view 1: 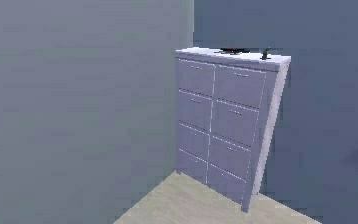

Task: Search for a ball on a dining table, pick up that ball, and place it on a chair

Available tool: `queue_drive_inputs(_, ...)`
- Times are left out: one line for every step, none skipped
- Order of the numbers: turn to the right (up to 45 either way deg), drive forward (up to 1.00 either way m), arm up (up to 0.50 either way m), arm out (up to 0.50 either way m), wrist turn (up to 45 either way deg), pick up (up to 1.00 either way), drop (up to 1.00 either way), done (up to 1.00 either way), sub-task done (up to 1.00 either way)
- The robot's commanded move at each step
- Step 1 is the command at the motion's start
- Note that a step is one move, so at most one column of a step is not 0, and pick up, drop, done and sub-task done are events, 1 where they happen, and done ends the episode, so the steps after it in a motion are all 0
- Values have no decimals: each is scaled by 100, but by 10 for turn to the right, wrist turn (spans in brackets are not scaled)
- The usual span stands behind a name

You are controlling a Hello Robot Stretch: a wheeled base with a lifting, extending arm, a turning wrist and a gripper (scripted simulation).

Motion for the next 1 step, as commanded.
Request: queue_drive_inputs(0,0,0,0,-450,0,0,0,0)
